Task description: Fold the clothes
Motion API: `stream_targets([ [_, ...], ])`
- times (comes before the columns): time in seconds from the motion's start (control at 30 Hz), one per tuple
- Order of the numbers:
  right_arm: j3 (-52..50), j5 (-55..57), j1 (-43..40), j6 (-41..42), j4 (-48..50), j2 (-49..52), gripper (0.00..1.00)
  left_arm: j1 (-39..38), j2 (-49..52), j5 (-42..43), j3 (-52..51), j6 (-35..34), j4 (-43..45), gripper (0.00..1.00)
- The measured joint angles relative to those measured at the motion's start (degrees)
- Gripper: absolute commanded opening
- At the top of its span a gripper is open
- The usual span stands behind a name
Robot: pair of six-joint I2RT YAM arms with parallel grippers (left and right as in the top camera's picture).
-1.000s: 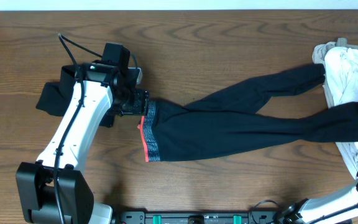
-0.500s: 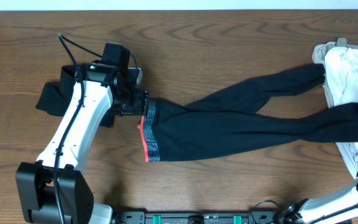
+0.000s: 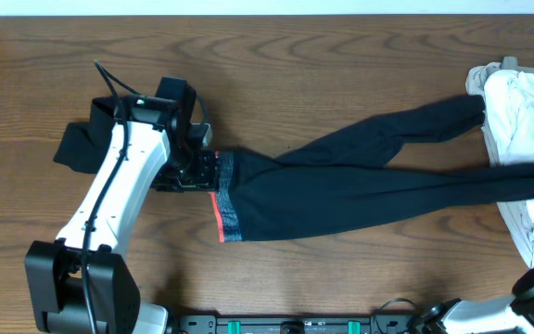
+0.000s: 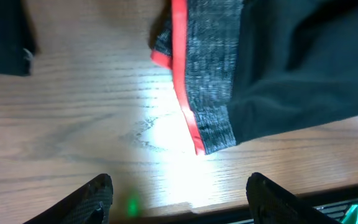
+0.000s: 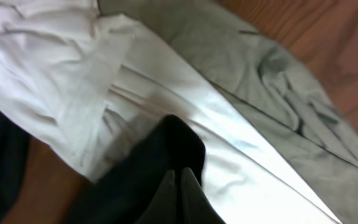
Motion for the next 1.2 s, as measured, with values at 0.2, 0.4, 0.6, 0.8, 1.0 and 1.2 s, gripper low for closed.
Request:
stream_targets([
  [0.2,0.0,-0.5,0.0,1.4,-0.9,-0.1,0.01,-0.3,0.0,2.4,-10.3,-6.1,5.8,0.71],
  [0.4,0.0,-0.9,0.0,1.7,-1.3,-0.1,0.01,-0.3,0.1,8.5,-21.5,-10.4,16.3,0.70],
  [0.6,0.0,-1.1,0.0,1.7,-1.4,-0.1,0.01,-0.8,0.2,13.4,-26.7,-13.8,20.8,0.58],
  [0.8,0.0,-1.1,0.0,1.7,-1.7,-0.1,0.01,-3.7,0.2,15.1,-27.7,-17.3,24.1,0.30],
  [1.0,0.0,-1.1,0.0,1.7,-2.0,-0.1,0.01,-5.1,0.2,15.3,-27.8,-18.9,24.9,0.06],
  [1.2,0.0,-1.1,0.0,1.7,-2.1,-0.1,0.01,-4.5,0.2,13.9,-27.8,-18.7,19.4,0.06],
])
